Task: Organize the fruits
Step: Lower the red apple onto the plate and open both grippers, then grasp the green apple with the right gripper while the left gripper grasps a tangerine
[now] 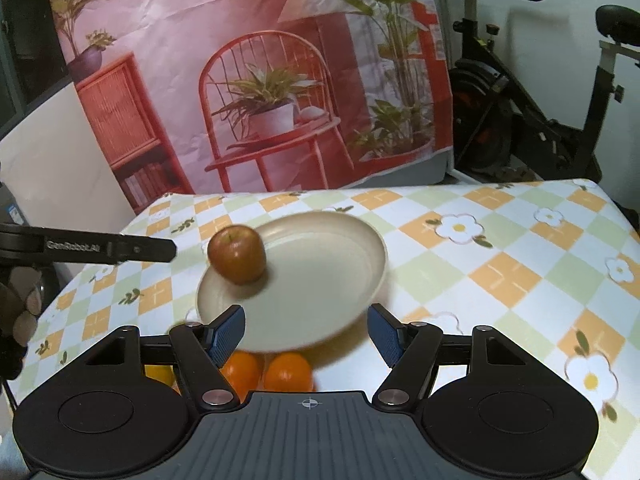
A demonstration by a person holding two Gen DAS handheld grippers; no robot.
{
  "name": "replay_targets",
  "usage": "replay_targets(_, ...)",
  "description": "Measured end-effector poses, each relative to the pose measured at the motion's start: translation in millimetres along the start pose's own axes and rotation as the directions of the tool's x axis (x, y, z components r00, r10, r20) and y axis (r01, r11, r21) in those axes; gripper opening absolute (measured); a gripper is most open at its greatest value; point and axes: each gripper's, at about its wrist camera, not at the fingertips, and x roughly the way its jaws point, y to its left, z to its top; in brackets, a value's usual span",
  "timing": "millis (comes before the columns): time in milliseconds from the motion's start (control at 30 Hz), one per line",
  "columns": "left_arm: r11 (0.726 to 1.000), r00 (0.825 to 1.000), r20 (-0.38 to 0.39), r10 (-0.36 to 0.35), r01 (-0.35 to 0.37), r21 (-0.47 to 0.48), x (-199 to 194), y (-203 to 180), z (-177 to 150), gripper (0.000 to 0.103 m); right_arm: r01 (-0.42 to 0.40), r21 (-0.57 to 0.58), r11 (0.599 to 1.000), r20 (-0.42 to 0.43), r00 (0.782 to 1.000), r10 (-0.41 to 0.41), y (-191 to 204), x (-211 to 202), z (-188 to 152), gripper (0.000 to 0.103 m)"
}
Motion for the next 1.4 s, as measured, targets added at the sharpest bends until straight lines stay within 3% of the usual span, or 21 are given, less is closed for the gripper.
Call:
replay_targets(633,0.996,0.999,-0.044,0.002,-0.006,-0.092,-17,4,-38,0.043,-0.019,-0.084,0.996,-0.084,0.996,0.012,17,-13,-30,0.063)
replay_targets(1167,0.993,0.998,-0.066,0.025,-0.033,-0.114,-21,10,-47,0.043,-0.026,-0.061,0.998,-0.142,0.990,0.018,10,-5,-46,0.049)
replay_targets(1400,0.996,0.997,-0.072,-0.011,0.004,-0.087,-20,0,-50,0.043,-0.039,-0.037,0.999,-0.154,0.987,0.033,5,-1,-49,0.047)
